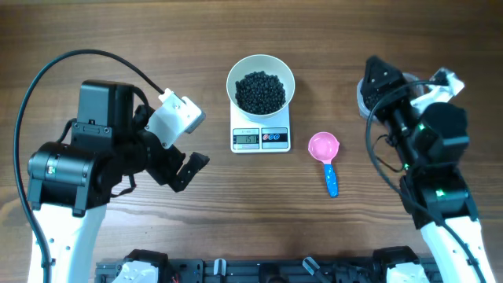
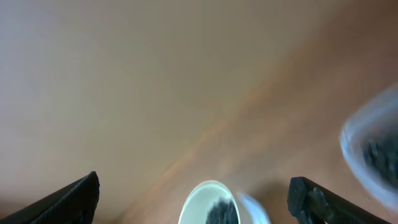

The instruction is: Scoop item into bowl and weigh 150g on scale

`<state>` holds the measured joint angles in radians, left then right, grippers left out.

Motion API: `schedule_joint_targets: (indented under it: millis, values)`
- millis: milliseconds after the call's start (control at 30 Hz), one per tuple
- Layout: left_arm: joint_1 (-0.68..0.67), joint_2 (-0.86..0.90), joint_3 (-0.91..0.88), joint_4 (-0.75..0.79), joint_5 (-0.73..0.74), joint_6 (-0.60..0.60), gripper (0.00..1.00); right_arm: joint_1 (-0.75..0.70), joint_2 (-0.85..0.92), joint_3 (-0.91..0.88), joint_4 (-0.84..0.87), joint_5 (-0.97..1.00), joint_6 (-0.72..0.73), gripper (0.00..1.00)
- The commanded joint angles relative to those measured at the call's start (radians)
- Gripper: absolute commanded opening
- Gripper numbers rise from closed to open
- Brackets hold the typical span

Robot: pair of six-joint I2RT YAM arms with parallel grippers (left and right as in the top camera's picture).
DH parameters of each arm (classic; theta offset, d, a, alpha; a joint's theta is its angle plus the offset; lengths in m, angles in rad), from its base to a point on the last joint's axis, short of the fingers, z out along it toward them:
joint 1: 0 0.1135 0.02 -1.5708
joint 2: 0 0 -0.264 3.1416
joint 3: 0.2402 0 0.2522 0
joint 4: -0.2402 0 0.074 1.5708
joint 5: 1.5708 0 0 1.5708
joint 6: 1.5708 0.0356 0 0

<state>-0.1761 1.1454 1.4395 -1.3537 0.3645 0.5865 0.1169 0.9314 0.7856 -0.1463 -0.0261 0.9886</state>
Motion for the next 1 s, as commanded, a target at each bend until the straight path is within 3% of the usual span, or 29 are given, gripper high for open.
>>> schedule_joint_targets:
  millis: [0, 100, 367, 533, 733, 967]
  values:
    - [0.007, -0.001, 0.012, 0.002, 0.012, 0.011, 1.0, 0.0, 0.039, 0.008, -0.16, -0.052, 0.311, 1.0]
    - [0.007, -0.001, 0.012, 0.002, 0.012, 0.011, 1.0, 0.0, 0.025, 0.008, -0.24, -0.039, 0.307, 1.0]
    - [0.007, -0.001, 0.012, 0.002, 0.012, 0.011, 1.0, 0.0, -0.174, 0.006, -0.211, 0.054, -0.339, 1.0]
    - [0.007, -0.001, 0.012, 0.002, 0.012, 0.011, 1.0, -0.001, -0.309, -0.03, -0.214, 0.061, -0.638, 1.0]
    - [0.007, -0.001, 0.012, 0.002, 0.012, 0.012, 1.0, -0.013, -0.465, -0.187, -0.171, 0.09, -0.762, 1.0]
    - [0.007, -0.001, 0.012, 0.002, 0.012, 0.011, 1.0, -0.037, -0.61, -0.414, 0.068, 0.086, -0.858, 1.0]
